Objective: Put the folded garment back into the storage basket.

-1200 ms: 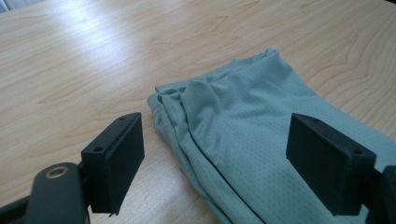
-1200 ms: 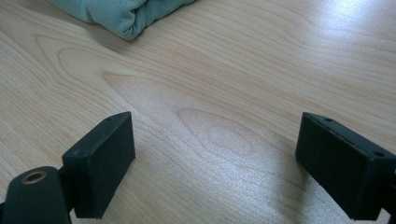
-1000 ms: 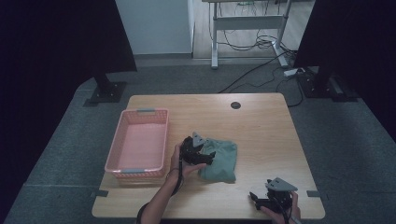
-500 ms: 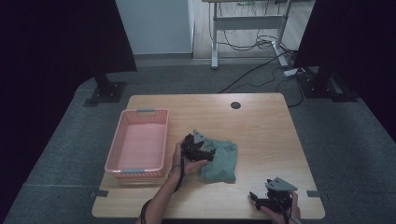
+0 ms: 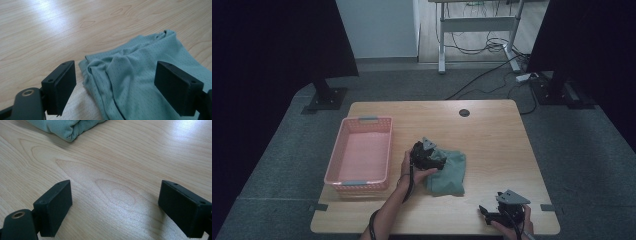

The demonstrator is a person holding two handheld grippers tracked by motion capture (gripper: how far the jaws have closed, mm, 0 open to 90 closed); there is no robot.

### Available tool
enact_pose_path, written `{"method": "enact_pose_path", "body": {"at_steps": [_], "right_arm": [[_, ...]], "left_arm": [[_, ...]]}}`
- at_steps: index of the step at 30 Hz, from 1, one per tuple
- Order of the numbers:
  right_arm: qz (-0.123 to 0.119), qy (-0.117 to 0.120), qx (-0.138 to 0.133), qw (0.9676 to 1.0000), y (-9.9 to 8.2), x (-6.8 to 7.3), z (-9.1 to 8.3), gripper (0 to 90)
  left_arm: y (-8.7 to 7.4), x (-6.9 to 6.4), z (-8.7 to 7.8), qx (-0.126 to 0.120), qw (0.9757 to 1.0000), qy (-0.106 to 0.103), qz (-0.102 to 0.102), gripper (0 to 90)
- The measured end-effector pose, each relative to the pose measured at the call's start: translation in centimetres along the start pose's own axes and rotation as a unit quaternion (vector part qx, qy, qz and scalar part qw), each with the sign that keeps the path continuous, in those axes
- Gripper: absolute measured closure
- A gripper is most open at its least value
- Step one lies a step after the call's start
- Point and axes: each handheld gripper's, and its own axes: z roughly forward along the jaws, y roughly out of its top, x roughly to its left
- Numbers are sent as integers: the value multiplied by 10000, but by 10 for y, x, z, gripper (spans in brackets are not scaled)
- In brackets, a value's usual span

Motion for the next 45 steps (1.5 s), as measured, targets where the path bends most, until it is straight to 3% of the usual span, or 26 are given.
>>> {"method": "enact_pose_path", "body": {"at_steps": [15, 18, 20, 30, 38, 45], "right_arm": [[-1, 4, -3, 10000, 0, 0, 0, 114], [-1, 2, -1, 10000, 0, 0, 0, 115], [1, -1, -2, 10000, 0, 0, 0, 115], [1, -2, -3, 10000, 0, 0, 0, 115], [0, -1, -2, 10000, 0, 0, 0, 115], [1, -3, 2, 10000, 0, 0, 0, 115]], "left_arm": [[-4, 12, 14, 136, 9996, 1, -239, 161], [-5, 10, 17, 188, 9998, 84, -85, 146], [-5, 10, 18, 194, 9997, 80, -118, 140], [-2, 8, 18, 254, 9993, 227, 158, 122], [-3, 6, 19, 201, 9987, 439, 163, 77], [-2, 8, 20, 258, 9989, 367, 102, 85]]}}
